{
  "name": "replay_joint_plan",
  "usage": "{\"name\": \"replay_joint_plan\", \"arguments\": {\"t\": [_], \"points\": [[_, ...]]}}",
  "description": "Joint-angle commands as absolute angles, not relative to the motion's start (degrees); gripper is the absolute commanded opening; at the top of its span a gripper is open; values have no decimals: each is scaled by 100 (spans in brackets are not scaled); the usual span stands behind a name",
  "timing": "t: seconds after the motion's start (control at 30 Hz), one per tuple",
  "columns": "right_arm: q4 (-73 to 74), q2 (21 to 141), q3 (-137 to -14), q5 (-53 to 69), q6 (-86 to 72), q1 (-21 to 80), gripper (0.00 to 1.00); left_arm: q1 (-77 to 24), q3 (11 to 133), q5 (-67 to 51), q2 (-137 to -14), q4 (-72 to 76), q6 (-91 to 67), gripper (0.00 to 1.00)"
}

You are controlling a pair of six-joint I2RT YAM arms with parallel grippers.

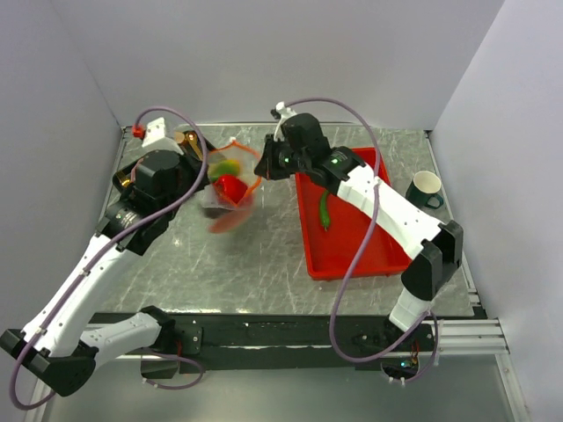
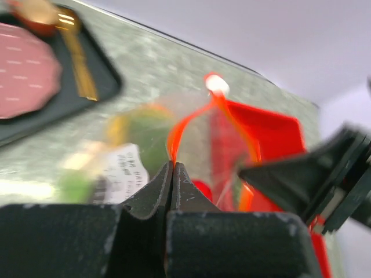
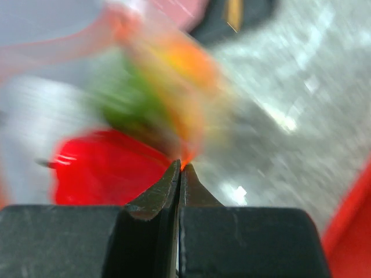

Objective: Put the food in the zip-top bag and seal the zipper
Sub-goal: Adjust the zipper food storage bag at the center of the board.

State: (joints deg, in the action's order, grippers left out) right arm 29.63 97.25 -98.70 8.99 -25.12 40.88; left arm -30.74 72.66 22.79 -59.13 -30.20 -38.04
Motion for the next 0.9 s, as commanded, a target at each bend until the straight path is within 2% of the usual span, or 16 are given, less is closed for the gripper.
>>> {"name": "replay_joint_plan", "arguments": {"t": [0.0,0.07,0.17,0.33,0.6,0.7,0.87], "points": [[3507,9633,-10020,168,-2259,4078,0,-2927,7620,3174,-5977,-3244,-3648,1],[3254,9449,-9731,79,-2320,4061,0,-2813,7523,3024,-6055,-3155,-3490,4],[3128,9535,-9772,771,-2259,4025,0,-2716,7664,2814,-6327,-3348,-3534,1],[3033,9703,-9783,1107,-2364,4104,3,-2707,7743,2224,-6460,-3305,-3472,1],[3015,10028,-9862,1862,-2382,4219,6,-2707,7813,2321,-6003,-3182,-3463,2],[2936,10037,-9677,1881,-2487,4262,6,-2707,7796,1996,-6108,-3120,-3393,6],[2996,10010,-9088,1372,-2654,4254,8,-2707,7454,1391,-6828,-3156,-3647,1]]}}
